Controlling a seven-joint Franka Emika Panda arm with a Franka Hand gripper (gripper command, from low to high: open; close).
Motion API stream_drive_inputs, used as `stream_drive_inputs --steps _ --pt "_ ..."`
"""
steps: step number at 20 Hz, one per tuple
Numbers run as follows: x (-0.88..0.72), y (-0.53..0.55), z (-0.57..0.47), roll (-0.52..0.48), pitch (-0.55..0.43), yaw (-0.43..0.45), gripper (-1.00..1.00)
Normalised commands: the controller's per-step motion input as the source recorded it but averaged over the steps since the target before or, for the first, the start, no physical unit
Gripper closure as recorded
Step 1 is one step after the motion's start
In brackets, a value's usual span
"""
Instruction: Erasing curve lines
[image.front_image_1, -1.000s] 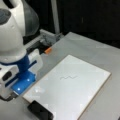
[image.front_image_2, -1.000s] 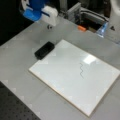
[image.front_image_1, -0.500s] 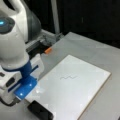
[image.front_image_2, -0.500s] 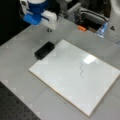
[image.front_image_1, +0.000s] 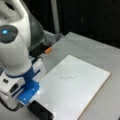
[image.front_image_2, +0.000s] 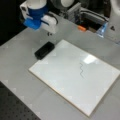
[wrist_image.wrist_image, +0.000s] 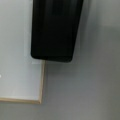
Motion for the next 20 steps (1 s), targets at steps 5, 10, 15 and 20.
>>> stream_drive_inputs --steps 5,10,15,20 --pt "0.32 -0.12 -0.08 0.215 0.048 0.022 -1.00" --pt "0.26 -0.13 -0.01 0.187 0.080 0.025 -1.00" --pt "0.24 -0.16 -0.04 0.151 0.043 -0.012 -1.00" --pt "0.20 -0.21 -0.20 0.134 -0.034 -0.006 -1.00"
